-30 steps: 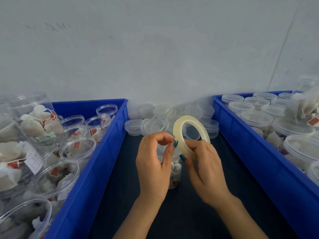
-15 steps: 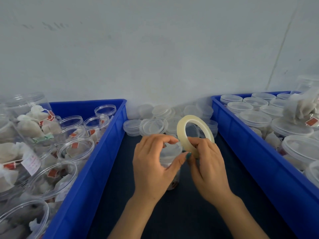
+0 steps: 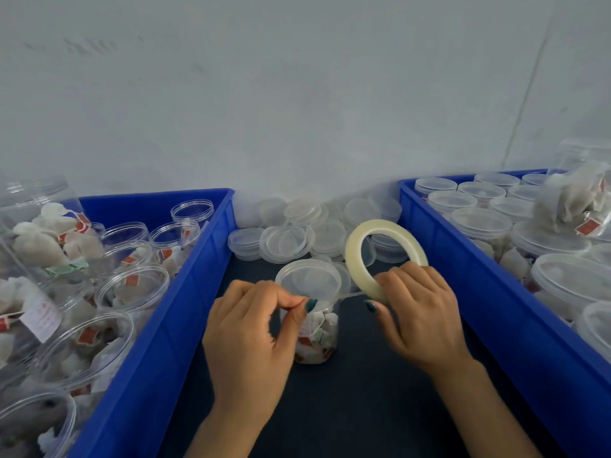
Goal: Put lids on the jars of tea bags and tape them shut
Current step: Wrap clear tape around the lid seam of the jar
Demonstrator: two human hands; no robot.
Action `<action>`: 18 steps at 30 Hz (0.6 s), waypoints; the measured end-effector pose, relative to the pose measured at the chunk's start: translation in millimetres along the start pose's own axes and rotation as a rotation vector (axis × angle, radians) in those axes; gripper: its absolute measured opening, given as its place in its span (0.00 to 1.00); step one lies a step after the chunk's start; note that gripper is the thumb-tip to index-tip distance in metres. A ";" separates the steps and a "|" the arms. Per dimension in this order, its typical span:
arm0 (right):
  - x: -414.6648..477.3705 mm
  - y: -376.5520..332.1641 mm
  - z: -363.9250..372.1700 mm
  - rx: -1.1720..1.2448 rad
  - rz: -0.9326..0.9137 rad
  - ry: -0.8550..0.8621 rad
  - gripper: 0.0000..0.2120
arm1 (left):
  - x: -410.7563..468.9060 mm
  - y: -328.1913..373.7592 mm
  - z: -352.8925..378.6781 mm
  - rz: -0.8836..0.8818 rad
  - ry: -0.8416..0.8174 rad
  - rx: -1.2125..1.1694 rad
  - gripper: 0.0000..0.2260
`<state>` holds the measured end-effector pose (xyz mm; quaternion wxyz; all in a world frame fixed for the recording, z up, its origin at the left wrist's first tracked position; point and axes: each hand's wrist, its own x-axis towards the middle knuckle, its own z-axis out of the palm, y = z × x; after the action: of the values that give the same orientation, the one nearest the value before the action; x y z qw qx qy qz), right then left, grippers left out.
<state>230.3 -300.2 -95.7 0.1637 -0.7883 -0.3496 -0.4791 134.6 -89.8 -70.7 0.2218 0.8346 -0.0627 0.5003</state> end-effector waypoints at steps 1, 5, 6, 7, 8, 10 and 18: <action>-2.0 4.1 0.1 -0.018 0.026 0.001 0.21 | -2.9 -2.3 -4.5 -0.033 -0.018 -0.009 0.09; -5.9 6.7 5.0 -0.047 0.113 -0.029 0.24 | -15.7 -10.6 -17.0 -0.195 -0.123 -0.067 0.07; -6.5 5.5 6.8 -0.049 0.121 -0.041 0.24 | -18.2 -12.0 -18.5 -0.237 -0.147 -0.092 0.07; -7.1 4.7 8.4 -0.051 0.126 -0.052 0.24 | -20.4 -13.7 -19.2 -0.277 -0.167 -0.117 0.08; -7.6 4.1 9.6 -0.053 0.131 -0.061 0.24 | -22.2 -15.8 -19.2 -0.308 -0.183 -0.136 0.09; -7.6 2.6 11.6 -0.053 0.143 -0.076 0.23 | -24.1 -19.6 -17.5 -0.349 -0.199 -0.160 0.10; -4.8 -2.3 15.5 -0.055 0.203 -0.119 0.23 | -23.4 -30.3 -3.5 -0.457 -0.193 -0.183 0.11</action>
<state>237.1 -291.3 -107.6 0.1687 -0.8509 -0.2635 -0.4221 130.1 -64.0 -98.8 0.3967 0.8474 0.0615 0.3475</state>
